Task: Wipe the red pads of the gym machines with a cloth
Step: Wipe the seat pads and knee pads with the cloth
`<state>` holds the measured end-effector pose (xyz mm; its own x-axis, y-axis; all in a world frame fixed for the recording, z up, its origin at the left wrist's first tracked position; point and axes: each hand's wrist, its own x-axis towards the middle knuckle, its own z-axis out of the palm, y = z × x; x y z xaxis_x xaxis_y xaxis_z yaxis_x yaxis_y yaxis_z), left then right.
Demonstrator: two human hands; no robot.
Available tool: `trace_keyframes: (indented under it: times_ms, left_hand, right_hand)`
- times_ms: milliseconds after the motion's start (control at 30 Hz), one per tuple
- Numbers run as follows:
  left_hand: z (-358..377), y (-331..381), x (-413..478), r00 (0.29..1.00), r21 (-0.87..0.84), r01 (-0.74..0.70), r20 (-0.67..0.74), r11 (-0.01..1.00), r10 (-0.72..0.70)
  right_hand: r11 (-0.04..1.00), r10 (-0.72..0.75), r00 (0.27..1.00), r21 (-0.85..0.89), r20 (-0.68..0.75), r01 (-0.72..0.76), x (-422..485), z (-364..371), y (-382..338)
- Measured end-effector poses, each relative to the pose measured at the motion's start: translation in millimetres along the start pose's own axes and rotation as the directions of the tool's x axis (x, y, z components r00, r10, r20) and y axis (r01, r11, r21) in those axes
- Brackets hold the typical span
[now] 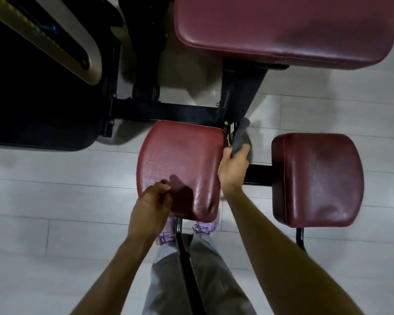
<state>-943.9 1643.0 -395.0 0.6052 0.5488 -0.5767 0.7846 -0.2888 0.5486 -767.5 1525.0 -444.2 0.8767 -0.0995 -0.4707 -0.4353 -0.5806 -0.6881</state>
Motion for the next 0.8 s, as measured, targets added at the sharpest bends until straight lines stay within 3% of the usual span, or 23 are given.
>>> trace_keyframes:
  times_ms: [100,267,367,433,500,567,700,800]
  left_hand:
    - [-3.9,-6.8,8.7,0.999,0.013,-0.016,-0.040,1.000,0.017]
    - [-6.4,-21.9,10.0,0.997,-0.030,-0.020,-0.071,0.999,0.018]
    - [-9.1,-33.0,10.7,0.994,-0.031,-0.039,-0.105,0.999,0.036]
    - [-12.7,-36.5,7.7,0.991,-0.023,-0.040,-0.126,0.999,0.037]
    - [-16.9,-39.9,5.9,0.989,-0.040,-0.049,-0.142,0.998,0.043]
    - [-20.8,-44.0,6.3,0.989,-0.051,-0.075,-0.129,0.996,0.068]
    - [-27.2,-54.3,13.4,0.987,-0.029,-0.086,-0.139,0.996,0.081]
    - [-30.0,-59.5,20.3,0.986,-0.028,-0.072,-0.151,0.997,0.067]
  right_hand:
    - [0.978,-0.203,0.979,-0.047,0.033,0.204,18.5,5.3,-7.6]
    - [0.895,-0.398,0.902,-0.147,0.169,0.422,25.6,12.4,7.5]
    - [0.699,-0.603,0.737,-0.243,0.306,0.673,24.2,4.9,17.7]
    - [0.492,-0.704,0.534,-0.222,0.468,0.842,7.2,-1.3,37.1]
    - [0.264,-0.704,0.308,-0.166,0.640,0.950,-27.0,-9.5,71.3]
    - [0.125,-0.663,0.166,-0.111,0.729,0.986,-67.4,-21.1,113.2]
    - [-0.091,-0.665,0.001,-0.082,0.747,0.992,-85.8,-33.3,140.7]
    - [-0.192,-0.649,0.001,-0.165,0.761,0.967,-46.7,-17.2,105.7]
